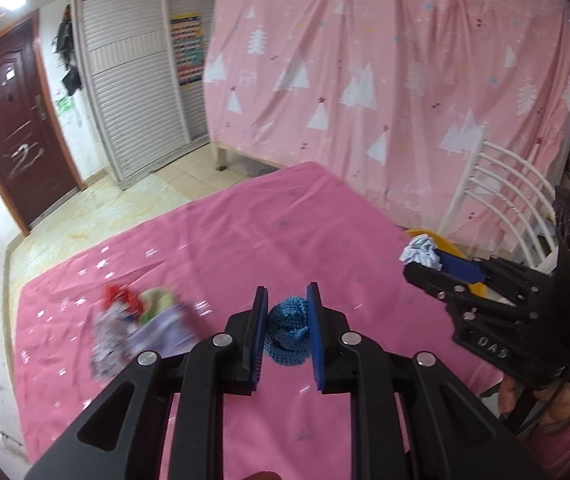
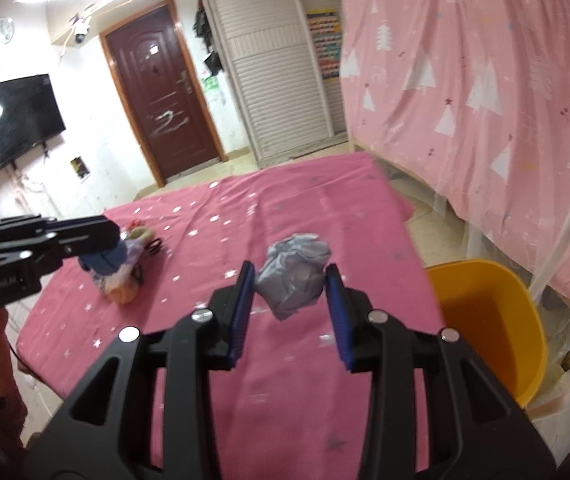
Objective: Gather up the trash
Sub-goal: 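Carry ball and tissue over the yellow bin and open both tools to drop them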
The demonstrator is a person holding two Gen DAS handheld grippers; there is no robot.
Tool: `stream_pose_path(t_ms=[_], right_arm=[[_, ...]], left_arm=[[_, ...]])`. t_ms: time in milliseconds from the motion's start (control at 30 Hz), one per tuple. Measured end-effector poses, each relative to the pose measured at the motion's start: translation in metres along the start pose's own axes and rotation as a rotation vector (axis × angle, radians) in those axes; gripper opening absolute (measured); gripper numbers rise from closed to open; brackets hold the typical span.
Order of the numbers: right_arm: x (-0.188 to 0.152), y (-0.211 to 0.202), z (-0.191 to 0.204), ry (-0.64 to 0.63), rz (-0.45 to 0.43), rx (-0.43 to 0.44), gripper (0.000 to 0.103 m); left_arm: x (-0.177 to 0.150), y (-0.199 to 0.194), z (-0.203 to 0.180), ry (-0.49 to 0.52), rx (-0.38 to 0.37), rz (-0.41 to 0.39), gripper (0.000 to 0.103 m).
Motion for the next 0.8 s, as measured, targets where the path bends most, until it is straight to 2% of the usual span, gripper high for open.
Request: stream_pose_path(t_ms=[200,433,700,800], right_arm=[[0.005,-0.009,-0.043,0.075,-0.029,-0.048,0.034],[0.005,-0.012,-0.079,0.149,-0.045,-0.077,0.034],[0.000,-0.011,-0.110,0.218,-0.050,-0.118,0.034],[-0.003,-0.010,-0.127,0.249,-0.048,-0.167,0.034]], left_arm=[[0.021,0.012,-0.055,0.049,-0.057,0.001,0.013],[0.042,0.029,-0.101,0.103,-0.087,0.012,0.013],[0.056,0.053,-0.136,0.137,-0.098,0.051,0.013],[0.058,0.061,-0.145,0.138,-0.111,0.069,0.013]])
Point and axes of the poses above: each gripper's, at about its wrist camera, not at the fingertips, and y roughly the way its jaws point, z to its left, x to its top, the point moved 10 cm from there along y, roughly the way its jaws point, and after that the axes turned 10 degrees about z, right-handed, at the moved point
